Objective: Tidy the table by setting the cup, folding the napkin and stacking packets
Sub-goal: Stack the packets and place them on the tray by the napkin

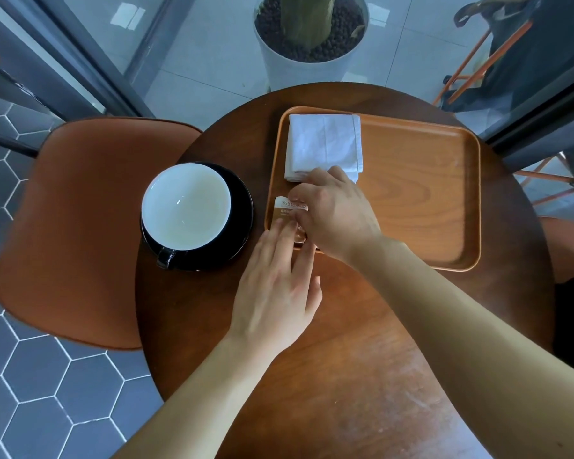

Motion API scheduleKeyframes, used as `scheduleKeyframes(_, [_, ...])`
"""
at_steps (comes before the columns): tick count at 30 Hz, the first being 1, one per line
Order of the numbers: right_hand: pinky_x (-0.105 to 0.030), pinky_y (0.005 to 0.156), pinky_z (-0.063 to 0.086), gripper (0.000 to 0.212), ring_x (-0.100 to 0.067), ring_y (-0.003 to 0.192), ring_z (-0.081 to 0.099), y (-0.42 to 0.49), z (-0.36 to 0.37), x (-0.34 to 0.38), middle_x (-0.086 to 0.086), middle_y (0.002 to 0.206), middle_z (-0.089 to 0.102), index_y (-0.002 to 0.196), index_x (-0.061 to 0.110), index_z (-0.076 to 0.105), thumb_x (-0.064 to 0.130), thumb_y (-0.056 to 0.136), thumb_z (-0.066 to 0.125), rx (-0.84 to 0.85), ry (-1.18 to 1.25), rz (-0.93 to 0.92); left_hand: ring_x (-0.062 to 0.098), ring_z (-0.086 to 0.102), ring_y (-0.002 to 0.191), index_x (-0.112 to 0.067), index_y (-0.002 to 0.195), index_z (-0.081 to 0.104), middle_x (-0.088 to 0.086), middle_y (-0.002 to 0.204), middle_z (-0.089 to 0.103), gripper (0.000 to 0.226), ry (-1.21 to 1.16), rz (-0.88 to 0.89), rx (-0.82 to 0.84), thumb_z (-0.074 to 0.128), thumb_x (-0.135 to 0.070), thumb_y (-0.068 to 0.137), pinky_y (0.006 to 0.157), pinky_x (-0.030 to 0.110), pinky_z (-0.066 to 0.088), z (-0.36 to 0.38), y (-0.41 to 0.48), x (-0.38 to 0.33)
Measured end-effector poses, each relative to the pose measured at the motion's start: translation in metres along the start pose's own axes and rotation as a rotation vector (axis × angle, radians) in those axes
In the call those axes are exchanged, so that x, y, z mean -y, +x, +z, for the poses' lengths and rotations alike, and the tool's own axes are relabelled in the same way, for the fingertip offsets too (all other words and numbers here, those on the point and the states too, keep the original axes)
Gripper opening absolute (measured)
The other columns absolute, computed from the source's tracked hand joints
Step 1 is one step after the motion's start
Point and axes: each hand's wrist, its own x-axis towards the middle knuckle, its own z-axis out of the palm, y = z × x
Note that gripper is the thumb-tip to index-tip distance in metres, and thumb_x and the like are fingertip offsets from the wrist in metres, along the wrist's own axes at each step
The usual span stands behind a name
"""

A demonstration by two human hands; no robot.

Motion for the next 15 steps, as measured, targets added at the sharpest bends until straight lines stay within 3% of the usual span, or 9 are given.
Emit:
scheduleKeyframes(5, [-0.038, 0.085, 0.046, 0.024, -0.029, 0.101, 0.052, -0.01, -0.009, -0.003, -0.003, 0.112, 0.066, 0.114, 0.016, 0.073, 0.02, 0.091, 0.066, -0.076, 0.106, 0.024, 0.037, 0.038, 0.144, -0.01, 0.142, 0.051, 0.024, 0.149, 0.045, 0.051, 0.002, 0.014, -0.037, 0.055, -0.032, 0.097, 0.116, 0.049, 0.039, 0.0, -0.001, 0.001])
scheduleKeyframes(9, [-0.037, 0.077, 0.046, 0.019, -0.032, 0.092, 0.057, -0.037, -0.016, -0.021, -0.006, 0.099, 0.066, 0.106, 0.012, 0.073, 0.018, 0.088, 0.07, -0.249, 0.21, 0.231, 0.038, 0.04, 0.143, -0.009, 0.14, 0.054, 0.023, 0.147, 0.048, 0.049, -0.011, 0.02, -0.067, 0.057, -0.028, 0.095, 0.115, 0.048, 0.04, -0.001, 0.0, 0.001])
scheduleKeyframes(12, [-0.036, 0.076, 0.048, 0.027, -0.028, 0.092, 0.058, -0.054, -0.011, -0.029, -0.003, 0.093, 0.063, 0.106, 0.017, 0.072, 0.031, 0.084, 0.075, -0.209, 0.211, 0.356, 0.036, 0.04, 0.143, -0.009, 0.139, 0.055, 0.021, 0.148, 0.048, 0.048, -0.025, 0.014, -0.071, 0.058, -0.027, 0.095, 0.115, 0.047, 0.04, -0.002, 0.001, 0.002])
scheduleKeyframes(15, [-0.032, 0.073, 0.043, 0.045, -0.026, 0.095, 0.055, -0.06, -0.003, -0.028, -0.002, 0.099, 0.061, 0.117, 0.02, 0.068, 0.043, 0.079, 0.077, -0.13, 0.14, 0.357, 0.035, 0.044, 0.141, -0.007, 0.138, 0.056, 0.019, 0.146, 0.051, 0.048, -0.037, 0.007, -0.083, 0.06, -0.026, 0.094, 0.114, 0.046, 0.041, -0.003, 0.003, 0.003])
